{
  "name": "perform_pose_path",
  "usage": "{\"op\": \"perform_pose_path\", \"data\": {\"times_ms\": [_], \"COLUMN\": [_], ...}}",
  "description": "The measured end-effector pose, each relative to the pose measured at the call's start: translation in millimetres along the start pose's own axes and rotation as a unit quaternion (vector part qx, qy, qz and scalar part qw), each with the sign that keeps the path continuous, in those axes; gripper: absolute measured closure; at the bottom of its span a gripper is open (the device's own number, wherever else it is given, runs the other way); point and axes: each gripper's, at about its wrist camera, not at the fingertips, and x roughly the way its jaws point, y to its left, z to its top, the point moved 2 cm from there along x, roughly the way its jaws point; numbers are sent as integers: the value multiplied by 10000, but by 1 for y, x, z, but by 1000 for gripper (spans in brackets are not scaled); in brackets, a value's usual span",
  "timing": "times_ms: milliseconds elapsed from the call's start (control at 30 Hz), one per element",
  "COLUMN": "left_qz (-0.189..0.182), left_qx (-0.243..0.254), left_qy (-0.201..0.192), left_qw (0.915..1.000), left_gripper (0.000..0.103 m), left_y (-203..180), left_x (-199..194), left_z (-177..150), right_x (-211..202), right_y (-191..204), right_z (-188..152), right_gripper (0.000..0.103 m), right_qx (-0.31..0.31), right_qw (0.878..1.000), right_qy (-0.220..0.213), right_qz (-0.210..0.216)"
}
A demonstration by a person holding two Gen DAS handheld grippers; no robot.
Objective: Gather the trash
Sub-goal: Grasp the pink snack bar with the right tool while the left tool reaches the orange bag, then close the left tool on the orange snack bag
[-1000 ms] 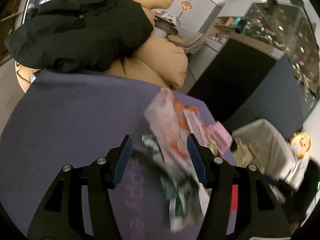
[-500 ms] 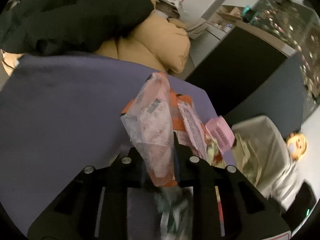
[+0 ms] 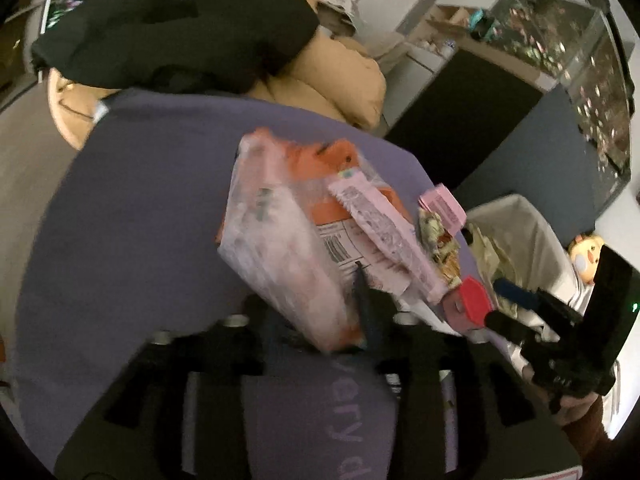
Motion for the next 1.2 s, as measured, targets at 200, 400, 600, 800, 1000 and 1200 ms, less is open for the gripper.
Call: {"op": "perform_pose_path", "data": {"times_ms": [200, 400, 600, 800, 1000, 1200], "left_qz": [-51, 192, 382, 438, 477, 394], "left_qx": [-179, -140, -395, -578, -561, -527], "left_qy": [-248, -534, -665, -736, -689, -552], "left_qw": [9995, 9983, 9963, 9946, 9949, 9963], "left_gripper": [49, 48, 48, 48, 48, 48], "left_y": [21, 32, 46, 58, 60, 53], "left_x": [-22, -42, -46, -51, -49, -33], "left_z": [4, 7, 13, 16, 14, 15], "right_x": [16, 53, 101, 147, 128, 66], "right_y": [39, 57, 75, 89, 72, 44], "right_z": [31, 79, 120, 116, 109, 112], "right_gripper": [48, 57, 57, 79, 88, 88], "right_qx": [-503, -842, -713, -918, -650, -338], "right_qw": [9986, 9964, 9964, 9915, 9943, 9979], "right_qy": [-93, -74, 266, 847, 619, 40], "right_qz": [123, 21, 373, 372, 572, 542]}}
